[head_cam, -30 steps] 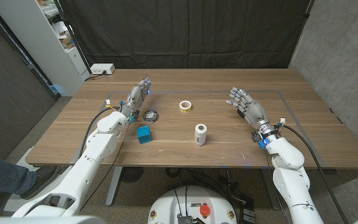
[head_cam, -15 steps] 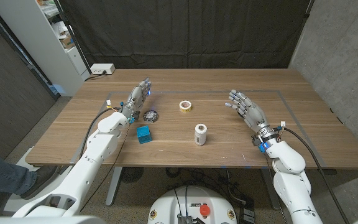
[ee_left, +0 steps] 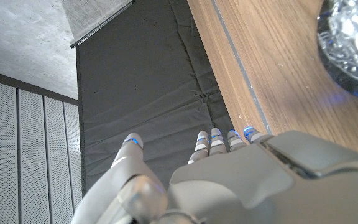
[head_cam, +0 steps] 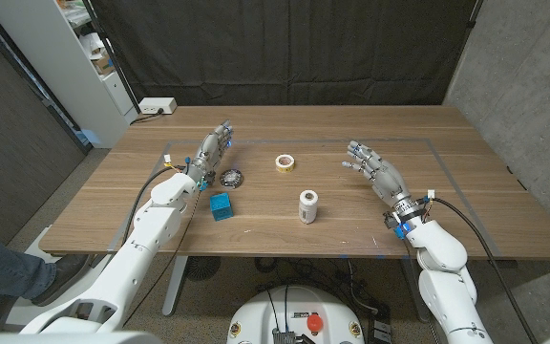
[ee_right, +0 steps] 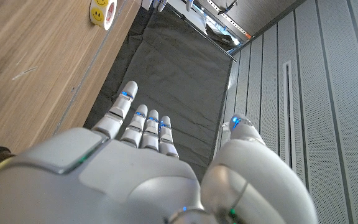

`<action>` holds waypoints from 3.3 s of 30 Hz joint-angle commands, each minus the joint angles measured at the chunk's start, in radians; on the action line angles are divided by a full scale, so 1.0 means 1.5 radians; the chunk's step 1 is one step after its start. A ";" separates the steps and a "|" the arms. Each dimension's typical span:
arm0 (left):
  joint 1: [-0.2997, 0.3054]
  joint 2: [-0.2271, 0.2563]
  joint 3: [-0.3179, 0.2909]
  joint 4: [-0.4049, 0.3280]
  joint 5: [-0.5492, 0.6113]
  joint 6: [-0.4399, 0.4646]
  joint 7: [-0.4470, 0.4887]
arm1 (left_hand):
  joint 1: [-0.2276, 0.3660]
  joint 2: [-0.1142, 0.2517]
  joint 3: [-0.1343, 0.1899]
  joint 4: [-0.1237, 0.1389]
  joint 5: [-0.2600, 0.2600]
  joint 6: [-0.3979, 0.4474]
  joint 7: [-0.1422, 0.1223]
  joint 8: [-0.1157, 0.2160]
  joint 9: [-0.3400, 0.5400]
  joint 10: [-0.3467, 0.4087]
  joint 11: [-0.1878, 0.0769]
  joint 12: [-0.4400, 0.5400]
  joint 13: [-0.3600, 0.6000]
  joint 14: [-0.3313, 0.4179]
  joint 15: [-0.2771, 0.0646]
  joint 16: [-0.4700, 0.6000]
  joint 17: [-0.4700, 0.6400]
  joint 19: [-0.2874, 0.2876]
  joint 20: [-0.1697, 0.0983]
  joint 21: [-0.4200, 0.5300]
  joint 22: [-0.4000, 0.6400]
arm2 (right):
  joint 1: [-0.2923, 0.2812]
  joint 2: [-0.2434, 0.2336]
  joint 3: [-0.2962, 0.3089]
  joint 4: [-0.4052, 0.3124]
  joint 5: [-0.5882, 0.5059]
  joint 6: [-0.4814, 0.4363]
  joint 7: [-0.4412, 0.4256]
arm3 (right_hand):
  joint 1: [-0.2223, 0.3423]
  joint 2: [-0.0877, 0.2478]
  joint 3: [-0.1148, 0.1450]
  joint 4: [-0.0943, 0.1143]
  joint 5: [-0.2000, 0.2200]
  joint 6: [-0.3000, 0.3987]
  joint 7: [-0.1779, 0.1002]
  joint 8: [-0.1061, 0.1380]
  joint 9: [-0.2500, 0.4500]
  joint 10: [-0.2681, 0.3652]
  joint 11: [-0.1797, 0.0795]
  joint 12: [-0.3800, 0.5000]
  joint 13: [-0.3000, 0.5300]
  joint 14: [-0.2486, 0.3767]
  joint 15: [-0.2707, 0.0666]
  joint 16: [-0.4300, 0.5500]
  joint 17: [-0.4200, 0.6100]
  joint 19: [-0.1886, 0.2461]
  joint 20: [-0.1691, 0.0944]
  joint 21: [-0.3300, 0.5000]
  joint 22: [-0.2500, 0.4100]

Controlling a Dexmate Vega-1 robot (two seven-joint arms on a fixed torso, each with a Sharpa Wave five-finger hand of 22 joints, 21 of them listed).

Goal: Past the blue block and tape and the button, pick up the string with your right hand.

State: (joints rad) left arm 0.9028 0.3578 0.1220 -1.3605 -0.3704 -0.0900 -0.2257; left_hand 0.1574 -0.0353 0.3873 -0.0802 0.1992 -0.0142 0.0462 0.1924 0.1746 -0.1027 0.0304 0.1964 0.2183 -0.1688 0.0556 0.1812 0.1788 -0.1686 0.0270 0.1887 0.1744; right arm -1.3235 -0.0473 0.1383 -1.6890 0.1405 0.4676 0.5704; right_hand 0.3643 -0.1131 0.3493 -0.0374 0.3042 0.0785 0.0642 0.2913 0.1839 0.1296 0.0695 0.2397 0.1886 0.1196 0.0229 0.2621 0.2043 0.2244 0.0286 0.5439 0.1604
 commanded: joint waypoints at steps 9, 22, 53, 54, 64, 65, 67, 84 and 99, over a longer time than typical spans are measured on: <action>0.003 0.000 0.003 -0.003 -0.002 -0.003 -0.004 | 0.010 0.001 0.001 -0.006 0.000 0.006 0.002 -0.001 0.002 -0.005 0.002 0.004 -0.003 -0.010 0.000 0.003 0.001 -0.022 0.005 0.004 0.004 | -0.025 0.013 -0.016 -0.013 -0.057 0.054 -0.039 | 0.021 -0.007 0.001 -0.015 0.008 -0.008 -0.002 -0.009 0.003 -0.010 0.000 -0.008 0.002 -0.004 0.003 -0.006 -0.001 0.002 0.002 -0.012 0.002; -0.002 -0.005 0.005 0.021 -0.006 -0.015 -0.012 | 0.011 0.002 0.001 -0.007 -0.001 0.006 0.001 -0.002 0.002 -0.005 0.000 0.005 -0.005 -0.010 0.000 0.003 0.001 -0.023 0.006 0.004 0.004 | -0.039 0.009 -0.029 -0.029 -0.115 0.070 -0.064 | 0.030 -0.019 -0.003 -0.025 0.014 -0.013 -0.002 -0.017 0.003 -0.018 0.002 -0.014 0.002 -0.012 0.005 -0.012 -0.002 0.000 0.003 -0.024 0.002; -0.006 -0.007 0.006 0.028 -0.006 -0.021 -0.012 | 0.012 0.003 -0.001 -0.010 -0.001 0.008 -0.001 -0.002 0.002 -0.005 0.000 0.006 -0.009 -0.009 0.001 0.004 0.002 -0.024 0.010 0.004 0.004 | -0.054 0.013 -0.038 -0.031 -0.312 0.158 -0.181 | 0.061 -0.040 -0.021 -0.055 0.041 -0.036 -0.009 -0.042 0.004 -0.057 0.002 -0.031 0.003 -0.049 0.008 -0.032 -0.002 -0.012 0.007 -0.060 0.003; -0.007 -0.007 0.006 0.029 -0.006 -0.022 -0.012 | 0.012 0.003 -0.001 -0.010 -0.001 0.008 0.000 -0.002 0.002 -0.005 0.000 0.006 -0.009 -0.009 0.001 0.004 0.002 -0.024 0.010 0.004 0.004 | -0.055 0.013 -0.039 -0.031 -0.316 0.159 -0.183 | 0.061 -0.041 -0.021 -0.055 0.041 -0.036 -0.009 -0.042 0.004 -0.057 0.002 -0.031 0.003 -0.050 0.008 -0.032 -0.002 -0.012 0.008 -0.060 0.003; -0.015 -0.010 0.010 0.042 -0.006 -0.024 -0.017 | 0.013 0.003 -0.001 -0.011 -0.002 0.008 -0.001 -0.002 0.002 -0.005 0.002 0.006 -0.010 -0.009 0.001 0.004 0.002 -0.024 0.011 0.005 0.004 | -0.061 0.013 -0.044 -0.036 -0.358 0.162 -0.208 | 0.062 -0.043 -0.031 -0.058 0.048 -0.052 -0.008 -0.052 0.004 -0.069 0.010 -0.034 0.003 -0.060 0.018 -0.036 -0.001 -0.015 0.011 -0.071 0.003; -0.016 -0.009 0.011 0.043 -0.007 -0.024 -0.021 | 0.013 0.003 -0.001 -0.011 -0.002 0.008 -0.001 -0.002 0.002 -0.005 0.001 0.006 -0.010 -0.009 0.001 0.004 0.002 -0.024 0.011 0.005 0.004 | -0.061 0.012 -0.045 -0.036 -0.362 0.162 -0.210 | 0.062 -0.043 -0.031 -0.058 0.048 -0.052 -0.008 -0.052 0.004 -0.069 0.010 -0.034 0.003 -0.061 0.019 -0.036 -0.001 -0.016 0.011 -0.072 0.003; -0.015 -0.009 0.010 0.041 -0.005 -0.024 -0.017 | 0.013 0.003 -0.001 -0.011 -0.002 0.008 -0.001 -0.002 0.002 -0.005 0.001 0.006 -0.011 -0.009 0.001 0.004 0.002 -0.024 0.012 0.005 0.004 | -0.062 0.013 -0.047 -0.038 -0.372 0.163 -0.217 | 0.062 -0.043 -0.033 -0.059 0.050 -0.046 -0.008 -0.050 0.005 -0.071 0.009 -0.034 0.003 -0.064 0.018 -0.037 -0.001 -0.016 0.010 -0.074 0.003; -0.001 0.006 0.003 0.005 -0.004 -0.003 -0.009 | 0.013 0.004 -0.002 -0.013 -0.002 0.008 -0.002 -0.003 0.002 -0.005 0.002 0.006 -0.012 -0.009 0.003 0.004 0.002 -0.024 0.008 0.005 0.004 | -0.074 0.011 -0.060 -0.047 -0.497 0.158 -0.301 | 0.064 -0.042 -0.044 -0.062 0.058 -0.051 -0.002 -0.056 0.005 -0.081 0.011 -0.035 0.003 -0.076 0.022 -0.041 0.000 -0.020 0.013 -0.088 0.003; 0.013 0.016 -0.012 -0.015 -0.005 -0.002 -0.006 | 0.013 0.004 -0.003 -0.014 -0.002 0.007 -0.002 -0.003 0.002 -0.007 0.001 0.006 -0.013 -0.010 0.003 0.004 0.002 -0.026 0.010 0.005 0.004 | -0.075 -0.006 -0.078 -0.043 -0.548 0.147 -0.355 | 0.064 -0.041 -0.053 -0.063 0.064 -0.062 -0.002 -0.061 0.005 -0.092 0.014 -0.036 0.003 -0.091 0.029 -0.044 0.001 -0.030 0.021 -0.101 0.003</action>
State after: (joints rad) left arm 0.9063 0.3697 0.1209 -1.3560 -0.3775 -0.0997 -0.2415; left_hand 0.1705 -0.0300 0.3816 -0.0939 0.1992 -0.0088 0.0409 0.1885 0.1746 -0.1027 0.0304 0.2003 0.1963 -0.1688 0.0556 0.1812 0.1788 -0.1701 0.0359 0.1895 0.1743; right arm -1.4330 -0.0389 0.0408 -1.7561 -0.6152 0.7012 0.1009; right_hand 0.4524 -0.1802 0.2759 -0.1295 0.3914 -0.0095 0.0590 0.2059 0.1883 -0.0009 0.0861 0.1916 0.1880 -0.0040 0.0642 0.1995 0.2024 0.1864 0.0590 0.3986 0.1604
